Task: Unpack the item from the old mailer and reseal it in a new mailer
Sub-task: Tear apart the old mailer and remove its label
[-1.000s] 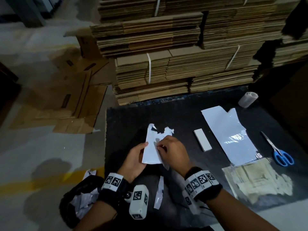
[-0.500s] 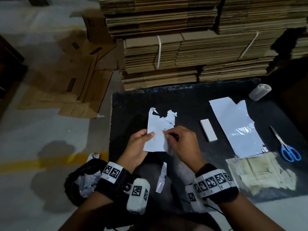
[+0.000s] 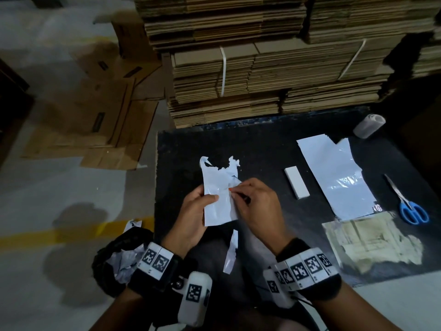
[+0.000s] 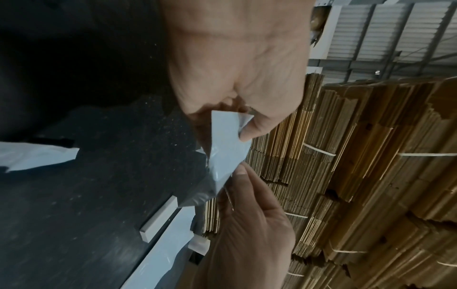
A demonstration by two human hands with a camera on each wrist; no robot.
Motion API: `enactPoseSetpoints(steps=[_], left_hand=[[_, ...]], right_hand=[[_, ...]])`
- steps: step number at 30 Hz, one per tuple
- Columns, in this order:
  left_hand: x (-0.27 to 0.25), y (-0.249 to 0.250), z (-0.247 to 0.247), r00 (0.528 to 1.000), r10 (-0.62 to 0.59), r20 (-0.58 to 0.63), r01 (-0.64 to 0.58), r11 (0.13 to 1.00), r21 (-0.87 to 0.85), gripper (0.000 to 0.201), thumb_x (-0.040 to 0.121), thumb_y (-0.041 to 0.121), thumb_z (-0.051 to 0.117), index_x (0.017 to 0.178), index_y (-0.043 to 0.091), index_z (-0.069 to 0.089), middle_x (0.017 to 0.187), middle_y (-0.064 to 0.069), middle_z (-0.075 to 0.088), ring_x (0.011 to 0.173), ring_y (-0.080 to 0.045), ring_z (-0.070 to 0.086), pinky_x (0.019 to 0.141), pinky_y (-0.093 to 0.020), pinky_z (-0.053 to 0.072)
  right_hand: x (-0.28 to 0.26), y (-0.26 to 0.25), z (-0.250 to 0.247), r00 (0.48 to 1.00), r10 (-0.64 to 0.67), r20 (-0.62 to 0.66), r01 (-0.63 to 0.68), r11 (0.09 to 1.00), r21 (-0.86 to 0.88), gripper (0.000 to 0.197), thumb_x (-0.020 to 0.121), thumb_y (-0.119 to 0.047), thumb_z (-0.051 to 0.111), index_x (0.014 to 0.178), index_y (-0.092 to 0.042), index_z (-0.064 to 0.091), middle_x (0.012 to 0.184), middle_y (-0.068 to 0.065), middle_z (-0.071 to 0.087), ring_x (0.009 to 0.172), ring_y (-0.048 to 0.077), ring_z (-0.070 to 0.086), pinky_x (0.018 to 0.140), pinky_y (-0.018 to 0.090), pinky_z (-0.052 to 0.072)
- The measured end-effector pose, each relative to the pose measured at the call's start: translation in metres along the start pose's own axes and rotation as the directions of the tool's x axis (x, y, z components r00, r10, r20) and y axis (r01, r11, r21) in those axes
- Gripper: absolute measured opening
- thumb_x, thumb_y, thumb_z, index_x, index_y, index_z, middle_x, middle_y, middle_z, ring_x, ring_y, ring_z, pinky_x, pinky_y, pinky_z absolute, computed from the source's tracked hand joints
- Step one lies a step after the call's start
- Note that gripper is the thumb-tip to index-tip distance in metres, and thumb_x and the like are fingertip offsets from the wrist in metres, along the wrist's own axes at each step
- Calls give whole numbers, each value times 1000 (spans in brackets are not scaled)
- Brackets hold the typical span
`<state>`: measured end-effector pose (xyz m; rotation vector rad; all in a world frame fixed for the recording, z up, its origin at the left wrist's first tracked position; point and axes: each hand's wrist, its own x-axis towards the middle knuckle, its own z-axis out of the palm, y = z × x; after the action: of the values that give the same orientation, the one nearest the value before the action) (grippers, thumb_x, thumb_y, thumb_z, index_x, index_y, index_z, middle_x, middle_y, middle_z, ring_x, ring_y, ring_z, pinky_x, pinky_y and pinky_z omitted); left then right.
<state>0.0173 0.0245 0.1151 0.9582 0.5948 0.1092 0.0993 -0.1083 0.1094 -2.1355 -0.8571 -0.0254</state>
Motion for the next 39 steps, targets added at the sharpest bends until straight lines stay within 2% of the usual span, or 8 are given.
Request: enactPoseSetpoints(steps=[4,9,14,21,26,31,35,39], left_hand=[[-4,4,5,999,46,-29,-44,998,42,28,87,0,61,115,7,63,105,-14,73,92,-24,71,78,-32,59],[-6,10,7,995,96,-29,-94,993,68,29,85,-4,61,111,9,64,103,-11,74,91,-24,72,80,-34,59],[-9,15,10,989,144,-9,-144,987,70,24,86,-5,61,105,9,66,98,-10,75,86,-21,73,74,-29,59],[-1,8,10,991,110,-72,-100,987,128,23,86,-1,63,109,3,66,103,-16,73,93,-27,71,78,-31,58],[5,4,18,994,102,-23,-100,990,96,25,89,-2,60,113,4,64,107,-16,72,98,-28,70,83,-36,58],[14,-21,17,996,86,22,-86,996,4,31,88,-1,60,119,1,60,114,-19,69,105,-31,67,91,-39,54],[32,-72,0,999,-42,-31,41,999,-20,28,86,-1,60,113,5,64,110,-16,71,99,-27,68,84,-33,56],[45,-122,-28,962,-122,-244,156,980,126,27,86,-4,62,109,9,65,108,-14,72,93,-25,69,74,-30,56]], right_hand=[[-2,-4,-1,999,-38,27,39,999,-36,13,85,-20,70,95,-14,75,90,-3,66,72,8,62,66,24,55],[-2,-10,-5,996,-86,-4,86,993,-81,16,84,-22,72,96,-13,76,89,-2,66,76,10,62,69,15,49],[-1,-14,-7,983,-161,-87,153,984,-96,15,83,-20,72,94,-12,76,85,-1,69,76,10,62,67,17,50],[-2,-5,-3,979,-172,-107,160,981,-111,22,89,-26,60,92,-11,75,85,1,72,76,13,65,69,23,53],[0,6,-8,974,-197,-116,177,971,-162,17,83,-21,72,93,-8,75,88,3,71,79,16,64,69,25,54],[-12,27,1,970,-188,-155,158,969,-189,13,85,-13,70,92,-4,74,90,4,69,80,19,63,70,26,52],[-36,65,32,995,-97,-14,91,968,-232,13,83,-14,65,85,-6,75,87,4,70,78,22,63,68,26,50],[-64,97,60,981,94,171,-52,971,-233,12,78,-12,65,83,-12,76,85,3,70,79,25,64,64,28,54]])
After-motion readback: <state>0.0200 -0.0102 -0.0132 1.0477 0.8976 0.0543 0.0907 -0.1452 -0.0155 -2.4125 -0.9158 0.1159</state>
